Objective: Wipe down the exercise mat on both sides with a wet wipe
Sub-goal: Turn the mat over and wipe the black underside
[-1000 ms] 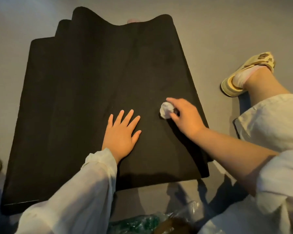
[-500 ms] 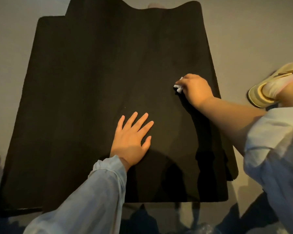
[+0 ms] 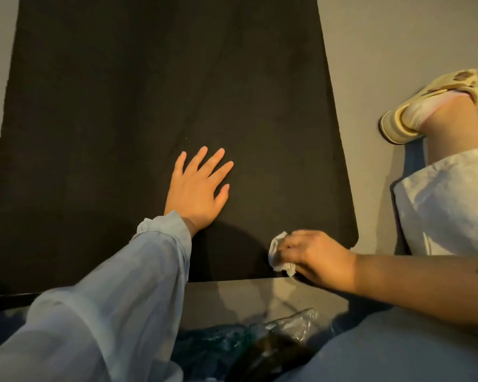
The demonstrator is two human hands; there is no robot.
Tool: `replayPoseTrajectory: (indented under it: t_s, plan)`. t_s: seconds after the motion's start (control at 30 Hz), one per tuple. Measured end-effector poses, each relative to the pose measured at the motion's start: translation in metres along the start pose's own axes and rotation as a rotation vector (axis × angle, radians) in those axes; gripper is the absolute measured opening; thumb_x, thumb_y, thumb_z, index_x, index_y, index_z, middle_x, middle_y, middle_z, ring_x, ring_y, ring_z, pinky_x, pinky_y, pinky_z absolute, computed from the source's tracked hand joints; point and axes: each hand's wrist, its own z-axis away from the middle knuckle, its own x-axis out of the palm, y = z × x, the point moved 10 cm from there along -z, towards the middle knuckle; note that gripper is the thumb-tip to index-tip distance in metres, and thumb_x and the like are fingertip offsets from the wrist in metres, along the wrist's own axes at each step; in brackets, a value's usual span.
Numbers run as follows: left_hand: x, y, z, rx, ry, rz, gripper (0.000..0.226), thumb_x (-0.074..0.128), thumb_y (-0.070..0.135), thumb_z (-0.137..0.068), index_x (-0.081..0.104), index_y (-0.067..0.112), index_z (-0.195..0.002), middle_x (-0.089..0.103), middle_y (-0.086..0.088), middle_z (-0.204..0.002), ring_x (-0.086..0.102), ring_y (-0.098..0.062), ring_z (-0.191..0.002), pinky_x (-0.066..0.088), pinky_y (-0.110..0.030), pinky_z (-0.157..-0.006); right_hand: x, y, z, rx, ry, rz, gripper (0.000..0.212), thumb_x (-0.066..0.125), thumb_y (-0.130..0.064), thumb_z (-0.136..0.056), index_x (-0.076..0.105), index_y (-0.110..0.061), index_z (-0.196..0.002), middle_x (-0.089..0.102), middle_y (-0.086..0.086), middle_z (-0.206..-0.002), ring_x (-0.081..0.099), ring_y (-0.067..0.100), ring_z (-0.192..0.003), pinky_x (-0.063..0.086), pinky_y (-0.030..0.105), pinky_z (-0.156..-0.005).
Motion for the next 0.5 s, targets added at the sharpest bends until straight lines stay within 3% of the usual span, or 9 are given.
replayPoseTrajectory:
  t_s: [0.13, 0.17, 0.27, 0.33, 0.4, 0.5]
  plan:
    - [-0.001, 0.001, 0.001, 0.003, 0.009, 0.018, 0.045, 0.045, 0.035, -0.092, 0.049, 0.025, -0.135, 0.040, -0.002, -0.147, 0.030, -0.030, -0.138, 0.010, -0.049, -0.113, 0.041, -0.010, 0.019, -0.009, -0.253, 0.022, 0.026, 0.065, -0.001, -0.083, 0.070, -0.010, -0.107, 0.065, 0.012, -0.111, 0.058, 0.027, -0.106, 0.048, 0.044, -0.094]
    - [-0.001, 0.001, 0.001, 0.005, 0.018, 0.024, 0.044, 0.045, 0.035, -0.092, 0.050, 0.025, -0.135, 0.041, -0.002, -0.146, 0.031, -0.030, -0.138, 0.011, -0.049, -0.113, 0.036, -0.012, 0.020, -0.009, -0.240, -0.013, 0.024, 0.060, -0.001, -0.086, 0.068, -0.006, -0.108, 0.063, 0.016, -0.111, 0.057, 0.030, -0.105, 0.047, 0.046, -0.092]
    - [-0.002, -0.001, 0.000, -0.010, 0.025, 0.043, 0.046, 0.041, 0.037, -0.090, 0.052, 0.025, -0.133, 0.043, -0.001, -0.145, 0.033, -0.030, -0.137, 0.011, -0.048, -0.112, -0.038, -0.008, -0.001, -0.105, 0.160, 0.004, 0.019, 0.054, -0.008, -0.085, 0.065, -0.006, -0.100, 0.065, 0.018, -0.091, 0.056, 0.022, -0.090, 0.047, 0.029, -0.082]
    - [-0.002, 0.000, 0.000, -0.020, 0.013, 0.050, 0.048, 0.040, 0.038, -0.089, 0.052, 0.025, -0.133, 0.043, 0.000, -0.145, 0.033, -0.029, -0.137, 0.011, -0.048, -0.112, -0.095, 0.021, -0.022, -0.053, 0.388, 0.123, 0.022, 0.054, 0.000, -0.079, 0.065, -0.001, -0.097, 0.064, 0.022, -0.089, 0.056, 0.028, -0.090, 0.042, 0.030, -0.081]
    - [-0.002, 0.000, 0.000, -0.026, 0.007, 0.052, 0.048, 0.039, 0.038, -0.088, 0.052, 0.026, -0.133, 0.042, 0.000, -0.145, 0.032, -0.029, -0.137, 0.010, -0.048, -0.113, -0.141, 0.065, -0.043, 0.084, 0.506, 0.286, 0.022, 0.057, 0.010, -0.072, 0.066, 0.007, -0.092, 0.062, 0.027, -0.091, 0.059, 0.043, -0.087, 0.045, 0.039, -0.079]
    - [-0.002, -0.001, -0.001, -0.035, -0.002, 0.049, 0.047, 0.039, 0.039, -0.090, 0.050, 0.028, -0.134, 0.041, 0.002, -0.146, 0.031, -0.027, -0.138, 0.008, -0.047, -0.113, -0.190, 0.135, -0.063, 0.334, 0.595, 0.384, 0.018, 0.054, -0.004, -0.089, 0.066, 0.006, -0.098, 0.059, 0.027, -0.105, 0.054, 0.045, -0.099, 0.042, 0.043, -0.083]
